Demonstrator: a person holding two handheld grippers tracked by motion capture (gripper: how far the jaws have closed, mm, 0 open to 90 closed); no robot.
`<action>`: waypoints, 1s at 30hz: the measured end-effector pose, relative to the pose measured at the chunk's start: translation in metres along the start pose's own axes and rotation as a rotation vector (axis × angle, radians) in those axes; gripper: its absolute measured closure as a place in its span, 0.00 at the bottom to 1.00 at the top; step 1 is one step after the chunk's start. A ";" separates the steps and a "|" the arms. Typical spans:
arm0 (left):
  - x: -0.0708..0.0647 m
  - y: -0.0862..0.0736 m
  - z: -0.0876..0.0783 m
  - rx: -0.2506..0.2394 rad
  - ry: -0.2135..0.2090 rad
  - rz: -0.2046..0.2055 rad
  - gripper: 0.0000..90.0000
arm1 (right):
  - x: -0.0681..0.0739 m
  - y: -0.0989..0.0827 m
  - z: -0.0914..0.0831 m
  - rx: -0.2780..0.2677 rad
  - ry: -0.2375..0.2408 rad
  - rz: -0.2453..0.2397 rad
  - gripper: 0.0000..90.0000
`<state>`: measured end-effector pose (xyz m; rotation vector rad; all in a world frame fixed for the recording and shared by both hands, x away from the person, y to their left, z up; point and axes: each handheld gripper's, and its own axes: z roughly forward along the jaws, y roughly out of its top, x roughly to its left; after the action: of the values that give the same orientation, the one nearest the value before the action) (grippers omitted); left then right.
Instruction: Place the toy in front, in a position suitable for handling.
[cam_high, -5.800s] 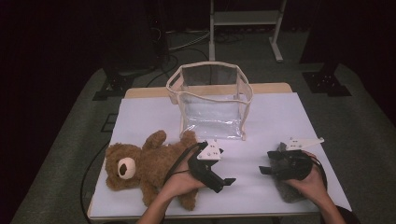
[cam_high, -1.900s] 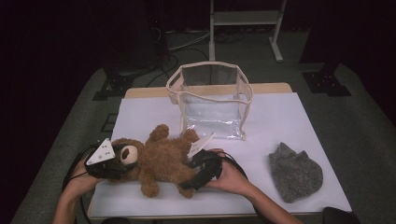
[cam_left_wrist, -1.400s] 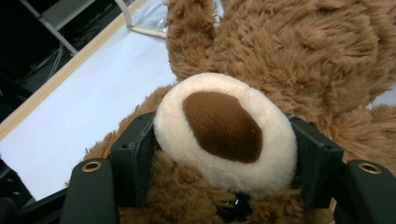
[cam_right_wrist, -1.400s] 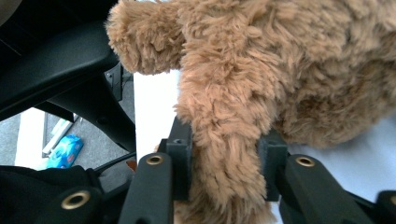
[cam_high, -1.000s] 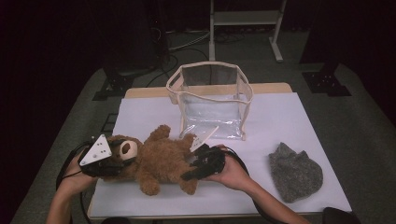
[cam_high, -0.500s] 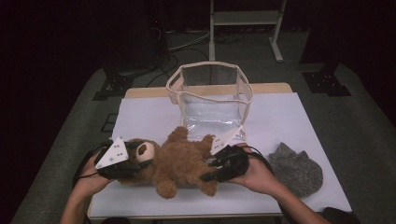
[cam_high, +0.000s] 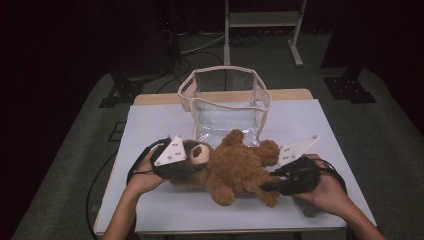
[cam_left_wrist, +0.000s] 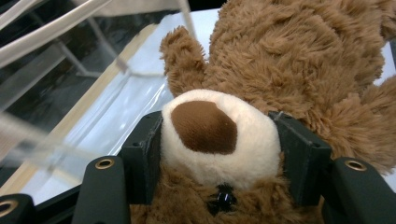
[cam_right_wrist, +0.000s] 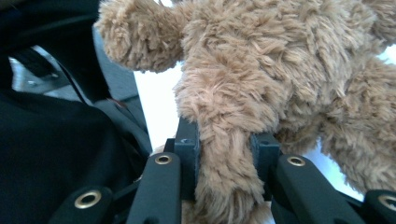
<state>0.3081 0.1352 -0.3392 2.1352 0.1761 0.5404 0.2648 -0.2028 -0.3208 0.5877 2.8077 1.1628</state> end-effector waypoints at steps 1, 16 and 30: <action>-0.002 0.002 0.007 -0.004 -0.007 0.001 0.43 | -0.001 -0.006 -0.004 0.000 -0.011 0.009 0.78; -0.025 -0.017 0.042 0.059 -0.076 -0.027 0.41 | -0.018 -0.078 0.014 -0.016 0.002 0.144 0.63; -0.025 -0.015 0.038 0.075 -0.097 -0.029 0.37 | -0.049 -0.126 -0.031 -0.122 -0.171 0.282 0.36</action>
<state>0.3037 0.1073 -0.3784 2.2235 0.1750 0.4182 0.2635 -0.3227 -0.3906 1.0436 2.5493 1.2470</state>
